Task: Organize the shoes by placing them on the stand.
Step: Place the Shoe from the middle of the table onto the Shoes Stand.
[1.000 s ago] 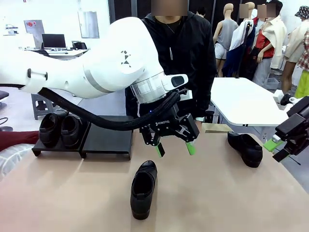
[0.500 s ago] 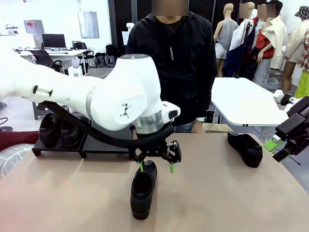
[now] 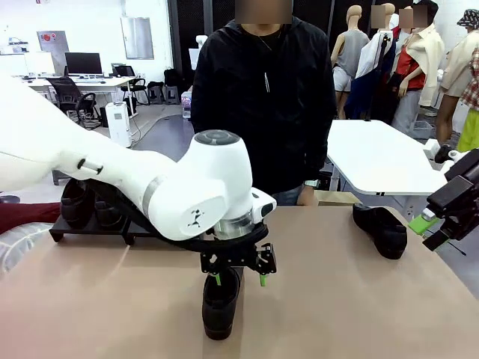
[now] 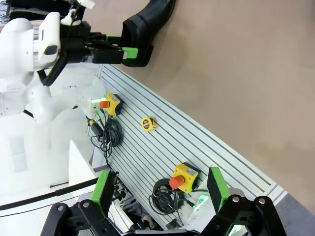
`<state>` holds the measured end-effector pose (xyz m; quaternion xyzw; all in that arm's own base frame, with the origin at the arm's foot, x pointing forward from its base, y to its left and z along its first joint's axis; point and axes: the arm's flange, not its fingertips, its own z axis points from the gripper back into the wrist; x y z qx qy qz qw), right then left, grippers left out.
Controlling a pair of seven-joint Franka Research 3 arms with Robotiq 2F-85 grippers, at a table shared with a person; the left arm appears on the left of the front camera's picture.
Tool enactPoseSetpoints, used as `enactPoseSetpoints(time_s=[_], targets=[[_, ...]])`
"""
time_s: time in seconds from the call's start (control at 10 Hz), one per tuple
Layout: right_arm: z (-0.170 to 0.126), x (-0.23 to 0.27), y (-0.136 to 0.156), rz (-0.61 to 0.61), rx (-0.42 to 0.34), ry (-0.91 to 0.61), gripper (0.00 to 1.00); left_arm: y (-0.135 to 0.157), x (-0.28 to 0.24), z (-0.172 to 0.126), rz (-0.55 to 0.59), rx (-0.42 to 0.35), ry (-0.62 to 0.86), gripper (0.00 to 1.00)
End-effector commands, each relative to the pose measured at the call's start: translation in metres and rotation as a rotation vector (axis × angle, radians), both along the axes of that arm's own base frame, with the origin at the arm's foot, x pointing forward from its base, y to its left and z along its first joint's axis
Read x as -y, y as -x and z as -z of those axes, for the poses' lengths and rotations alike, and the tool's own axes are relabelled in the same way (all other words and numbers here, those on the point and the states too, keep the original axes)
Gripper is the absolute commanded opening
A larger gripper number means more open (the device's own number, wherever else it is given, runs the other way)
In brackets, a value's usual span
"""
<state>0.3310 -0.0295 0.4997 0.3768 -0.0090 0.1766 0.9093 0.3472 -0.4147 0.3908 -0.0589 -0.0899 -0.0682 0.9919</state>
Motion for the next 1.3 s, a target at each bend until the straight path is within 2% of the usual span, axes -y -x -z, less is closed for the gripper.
enactPoseSetpoints(time_s=[0.0,0.3,0.7,0.8,0.9,1.2], targets=[[-0.002,0.003,0.001,-0.025,0.013,-0.005,1.00,-0.007,0.013,0.016,-0.045,0.047,-0.031,1.00],[-0.002,0.003,0.001,-0.025,0.013,-0.005,1.00,-0.018,0.013,0.031,-0.055,0.000,-0.061,1.00],[-0.002,0.003,0.001,-0.025,0.013,-0.005,1.00,-0.025,0.018,0.038,-0.054,-0.001,-0.118,1.00],[-0.002,0.003,0.001,-0.025,0.013,-0.005,1.00,-0.025,0.018,0.040,-0.064,0.000,-0.147,0.40],[-0.002,0.003,0.001,-0.025,0.013,-0.005,1.00,-0.024,0.018,0.039,-0.059,-0.003,-0.148,0.00],[-0.002,0.003,0.001,-0.025,0.013,-0.005,1.00,-0.025,0.018,0.037,-0.060,-0.007,-0.152,0.00]])
